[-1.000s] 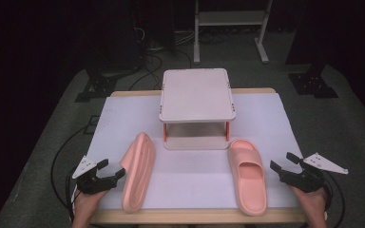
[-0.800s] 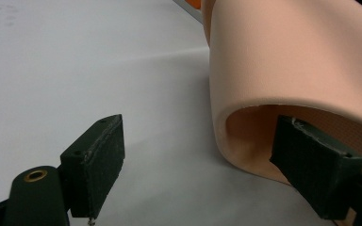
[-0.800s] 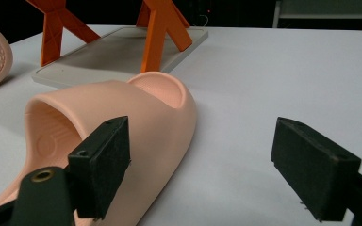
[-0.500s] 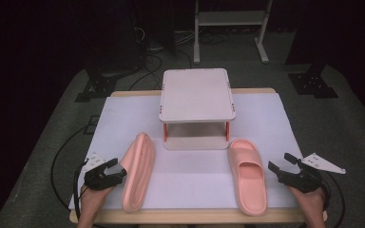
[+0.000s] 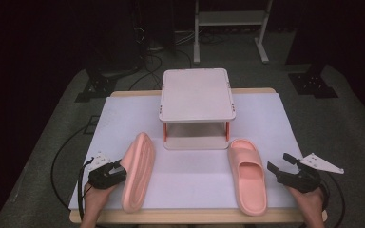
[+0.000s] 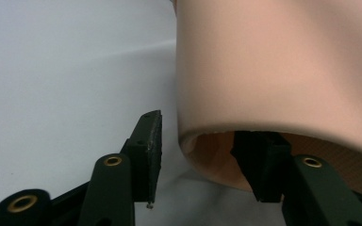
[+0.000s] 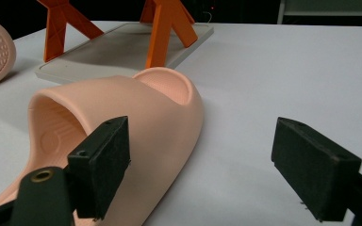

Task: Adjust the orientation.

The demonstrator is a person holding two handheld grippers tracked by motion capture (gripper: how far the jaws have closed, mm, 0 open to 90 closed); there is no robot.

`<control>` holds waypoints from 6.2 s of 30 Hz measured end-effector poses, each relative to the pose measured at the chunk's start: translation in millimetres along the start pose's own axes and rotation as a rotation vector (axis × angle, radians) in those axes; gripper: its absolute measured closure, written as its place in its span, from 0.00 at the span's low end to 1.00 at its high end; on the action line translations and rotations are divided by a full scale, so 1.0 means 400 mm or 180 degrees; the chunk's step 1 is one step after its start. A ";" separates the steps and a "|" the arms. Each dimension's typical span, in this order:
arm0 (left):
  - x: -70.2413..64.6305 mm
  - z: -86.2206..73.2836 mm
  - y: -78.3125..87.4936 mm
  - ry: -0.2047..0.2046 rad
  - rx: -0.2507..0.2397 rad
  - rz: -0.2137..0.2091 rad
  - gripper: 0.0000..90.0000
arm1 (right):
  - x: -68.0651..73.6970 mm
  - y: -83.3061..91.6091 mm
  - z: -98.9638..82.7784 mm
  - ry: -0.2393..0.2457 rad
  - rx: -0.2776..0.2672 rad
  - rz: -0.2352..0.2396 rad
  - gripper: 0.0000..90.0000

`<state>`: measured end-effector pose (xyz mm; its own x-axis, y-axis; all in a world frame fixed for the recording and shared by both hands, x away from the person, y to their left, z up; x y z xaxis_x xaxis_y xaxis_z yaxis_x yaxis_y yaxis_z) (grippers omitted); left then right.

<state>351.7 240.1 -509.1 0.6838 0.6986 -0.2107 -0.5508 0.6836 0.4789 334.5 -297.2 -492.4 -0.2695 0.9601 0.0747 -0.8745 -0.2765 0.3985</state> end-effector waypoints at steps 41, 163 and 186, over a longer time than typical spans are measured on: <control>-0.070 0.052 -0.013 -0.0162 -0.0358 -0.0195 0.57 | 0.005 -0.002 -0.002 0.0066 0.0009 0.0004 0.22; -0.157 0.031 -0.137 -0.0449 0.0027 -0.0336 0.77 | 0.091 -0.063 -0.033 0.0470 0.0265 -0.0034 0.72; -0.152 0.046 -0.109 -0.0350 -0.0167 -0.0404 0.85 | 0.094 -0.040 -0.024 0.0491 0.0204 0.0016 0.91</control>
<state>343.0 164.0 -501.6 0.7961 0.5805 -0.1707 -0.4789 0.7769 0.4087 334.3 -256.9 -504.9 -0.3370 0.9394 -0.0624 -0.8468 -0.2734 0.4563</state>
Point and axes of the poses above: each handheld gripper's, and its own axes: y roughly backward along the jaws, z roughly out of its top, x roughly to its left, the point moved 8 cm from there along -y, roughly forward along the jaws, and after that the axes turned 12 degrees about -z, right-handed, at the moved point
